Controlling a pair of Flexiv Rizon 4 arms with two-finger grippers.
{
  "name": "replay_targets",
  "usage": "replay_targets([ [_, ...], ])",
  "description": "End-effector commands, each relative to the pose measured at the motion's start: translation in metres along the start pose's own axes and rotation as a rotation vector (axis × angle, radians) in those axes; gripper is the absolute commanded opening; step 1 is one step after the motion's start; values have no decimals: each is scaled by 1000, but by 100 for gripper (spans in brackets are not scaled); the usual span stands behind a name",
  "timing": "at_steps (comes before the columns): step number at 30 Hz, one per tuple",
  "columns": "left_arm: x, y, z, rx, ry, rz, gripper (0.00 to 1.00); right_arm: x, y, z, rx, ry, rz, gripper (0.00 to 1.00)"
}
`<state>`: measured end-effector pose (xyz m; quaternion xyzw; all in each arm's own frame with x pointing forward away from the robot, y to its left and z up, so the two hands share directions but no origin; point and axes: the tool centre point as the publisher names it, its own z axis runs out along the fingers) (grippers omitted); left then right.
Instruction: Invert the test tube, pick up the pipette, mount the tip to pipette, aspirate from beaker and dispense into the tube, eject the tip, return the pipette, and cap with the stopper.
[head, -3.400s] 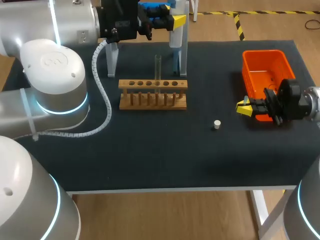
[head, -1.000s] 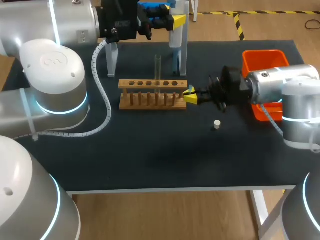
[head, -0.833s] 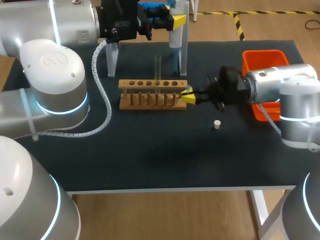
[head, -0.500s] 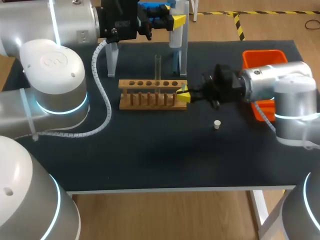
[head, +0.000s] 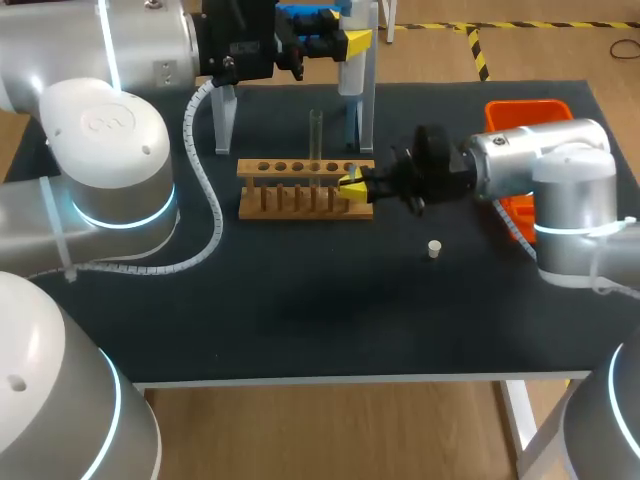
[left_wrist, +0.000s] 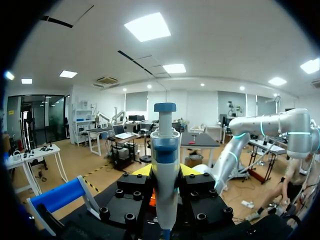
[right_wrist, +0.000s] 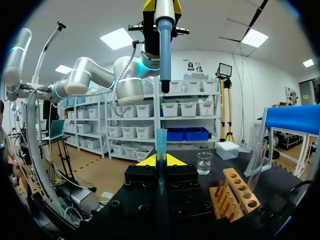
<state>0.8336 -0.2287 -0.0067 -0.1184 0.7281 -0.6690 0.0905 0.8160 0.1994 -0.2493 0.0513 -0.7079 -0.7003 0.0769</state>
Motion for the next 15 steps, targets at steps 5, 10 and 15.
replay_targets([
  [5,0,1,-1,4,3,0,0,-3,1,2,-2,2,0,0],
  [10,0,1,-1,4,3,0,0,-5,2,1,-5,-1,0,0],
  [15,0,1,-1,4,3,0,0,-6,5,1,-9,0,0,0],
])
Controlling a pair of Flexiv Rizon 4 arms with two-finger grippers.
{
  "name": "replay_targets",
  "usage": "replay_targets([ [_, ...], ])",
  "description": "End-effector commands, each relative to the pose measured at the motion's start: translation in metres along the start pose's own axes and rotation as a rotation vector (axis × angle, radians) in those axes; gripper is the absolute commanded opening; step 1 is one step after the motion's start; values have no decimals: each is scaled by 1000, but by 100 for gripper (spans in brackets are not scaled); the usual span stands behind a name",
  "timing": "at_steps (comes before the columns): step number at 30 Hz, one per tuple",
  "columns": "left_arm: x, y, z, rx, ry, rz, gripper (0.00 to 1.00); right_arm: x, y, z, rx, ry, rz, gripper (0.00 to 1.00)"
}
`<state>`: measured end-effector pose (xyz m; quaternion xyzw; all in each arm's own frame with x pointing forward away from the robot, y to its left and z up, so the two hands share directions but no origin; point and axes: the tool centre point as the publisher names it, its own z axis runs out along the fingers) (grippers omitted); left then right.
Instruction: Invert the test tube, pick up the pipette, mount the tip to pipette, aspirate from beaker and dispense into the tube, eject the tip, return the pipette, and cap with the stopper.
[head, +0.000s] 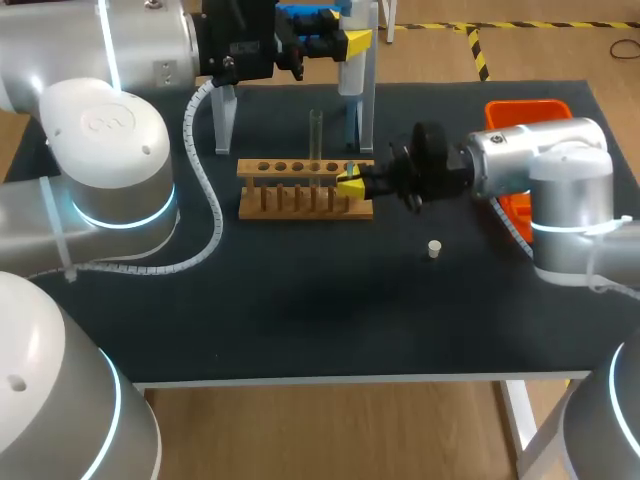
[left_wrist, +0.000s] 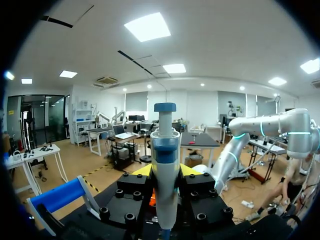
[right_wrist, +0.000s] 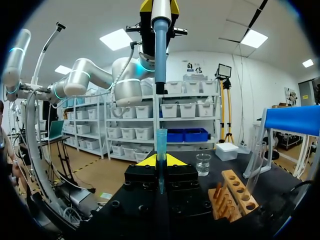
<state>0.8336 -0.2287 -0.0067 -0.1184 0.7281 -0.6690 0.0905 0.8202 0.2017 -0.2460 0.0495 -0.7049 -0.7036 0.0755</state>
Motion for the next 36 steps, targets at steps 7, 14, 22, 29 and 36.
replay_targets([
  [7,0,1,-1,4,3,0,0,-3,5,0,1,8,-4,0],
  [14,0,1,-1,4,3,0,0,-4,8,0,2,10,-8,0],
  [22,0,1,-1,4,3,0,0,-4,13,1,2,14,-15,0],
  [29,0,1,-1,4,3,0,0,-5,17,1,2,16,-19,0],
  [36,0,1,-1,4,3,0,0,-6,20,2,1,18,-25,0],
])
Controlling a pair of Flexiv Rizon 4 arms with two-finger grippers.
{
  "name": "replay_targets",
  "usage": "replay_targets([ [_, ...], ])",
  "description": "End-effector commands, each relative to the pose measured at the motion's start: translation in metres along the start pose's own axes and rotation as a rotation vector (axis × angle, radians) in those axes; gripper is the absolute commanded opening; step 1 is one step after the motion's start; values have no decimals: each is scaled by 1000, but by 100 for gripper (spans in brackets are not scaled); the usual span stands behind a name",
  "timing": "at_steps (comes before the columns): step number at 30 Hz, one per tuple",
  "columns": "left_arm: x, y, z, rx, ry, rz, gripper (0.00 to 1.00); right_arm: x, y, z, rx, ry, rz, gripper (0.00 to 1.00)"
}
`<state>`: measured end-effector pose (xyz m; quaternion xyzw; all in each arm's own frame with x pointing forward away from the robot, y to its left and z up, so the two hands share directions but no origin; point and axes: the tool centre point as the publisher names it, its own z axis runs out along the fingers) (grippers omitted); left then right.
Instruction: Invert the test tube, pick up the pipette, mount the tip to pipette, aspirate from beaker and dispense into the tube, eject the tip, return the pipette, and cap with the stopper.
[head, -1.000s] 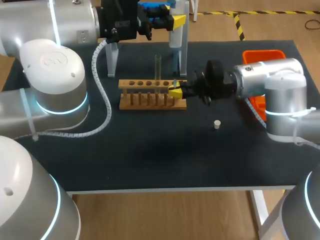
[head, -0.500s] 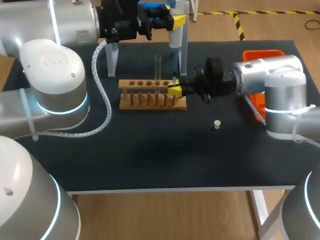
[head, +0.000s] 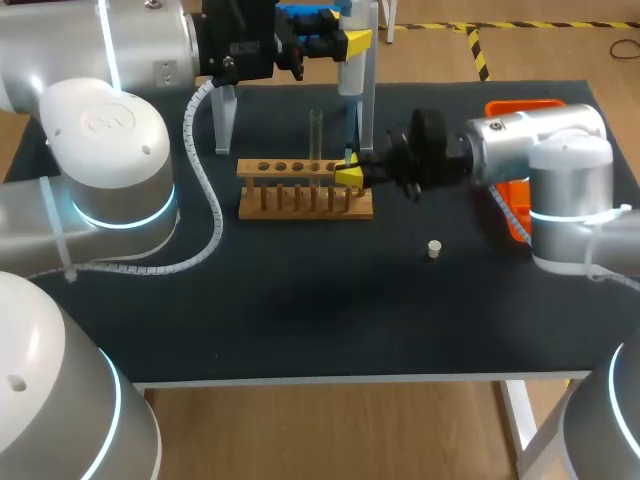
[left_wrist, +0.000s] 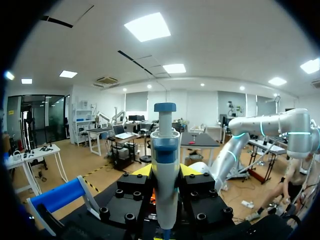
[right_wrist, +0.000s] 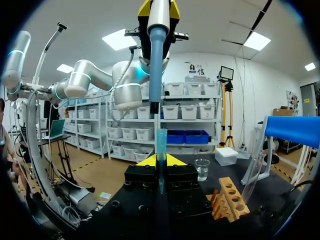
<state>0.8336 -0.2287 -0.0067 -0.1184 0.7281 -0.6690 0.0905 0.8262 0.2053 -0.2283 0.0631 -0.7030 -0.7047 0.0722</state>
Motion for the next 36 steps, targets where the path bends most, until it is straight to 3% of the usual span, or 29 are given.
replay_targets([
  [1,0,1,-1,4,3,0,0,0,3,-1,3,3,-2,0],
  [36,0,1,-1,4,3,0,0,6,12,0,1,17,-14,0],
])
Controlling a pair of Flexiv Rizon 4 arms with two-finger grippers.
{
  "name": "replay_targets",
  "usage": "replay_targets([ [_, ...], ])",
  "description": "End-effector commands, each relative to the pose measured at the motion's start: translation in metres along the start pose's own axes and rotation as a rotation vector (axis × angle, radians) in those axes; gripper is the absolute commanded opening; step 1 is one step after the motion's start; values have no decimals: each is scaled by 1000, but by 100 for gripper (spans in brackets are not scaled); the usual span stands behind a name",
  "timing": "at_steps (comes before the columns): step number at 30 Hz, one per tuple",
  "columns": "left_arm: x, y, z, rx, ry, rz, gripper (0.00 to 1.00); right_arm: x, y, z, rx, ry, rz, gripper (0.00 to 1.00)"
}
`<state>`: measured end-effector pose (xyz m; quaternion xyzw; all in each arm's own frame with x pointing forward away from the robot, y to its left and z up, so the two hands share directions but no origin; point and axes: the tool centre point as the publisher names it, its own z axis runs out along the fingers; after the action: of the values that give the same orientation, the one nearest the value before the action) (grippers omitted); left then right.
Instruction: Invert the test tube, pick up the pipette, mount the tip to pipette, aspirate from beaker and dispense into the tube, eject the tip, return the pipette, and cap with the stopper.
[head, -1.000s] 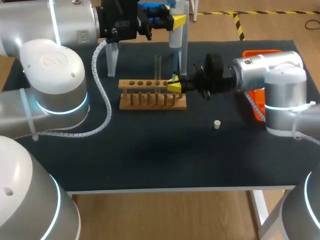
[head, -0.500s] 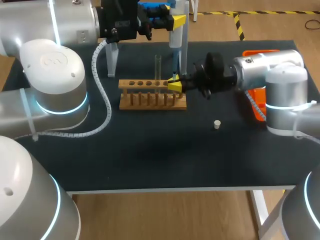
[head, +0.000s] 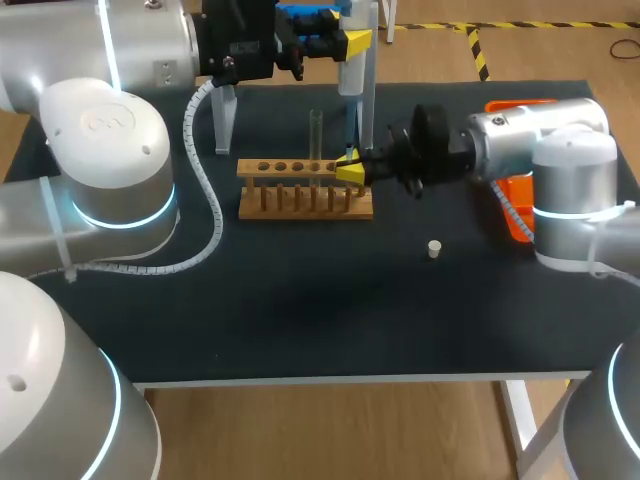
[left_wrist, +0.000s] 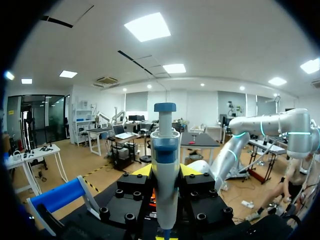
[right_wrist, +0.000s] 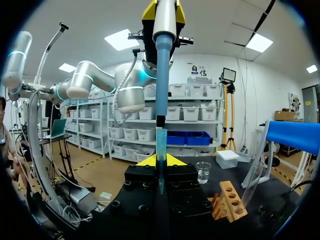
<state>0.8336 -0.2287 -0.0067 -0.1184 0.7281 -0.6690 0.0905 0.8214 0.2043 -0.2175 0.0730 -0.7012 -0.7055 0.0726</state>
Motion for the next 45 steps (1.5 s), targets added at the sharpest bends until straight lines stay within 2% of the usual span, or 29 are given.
replay_targets([
  [1,0,1,-1,4,3,0,0,1,1,0,3,3,0,0],
  [45,0,1,-1,4,3,0,0,1,5,-3,2,-13,-7,0],
])
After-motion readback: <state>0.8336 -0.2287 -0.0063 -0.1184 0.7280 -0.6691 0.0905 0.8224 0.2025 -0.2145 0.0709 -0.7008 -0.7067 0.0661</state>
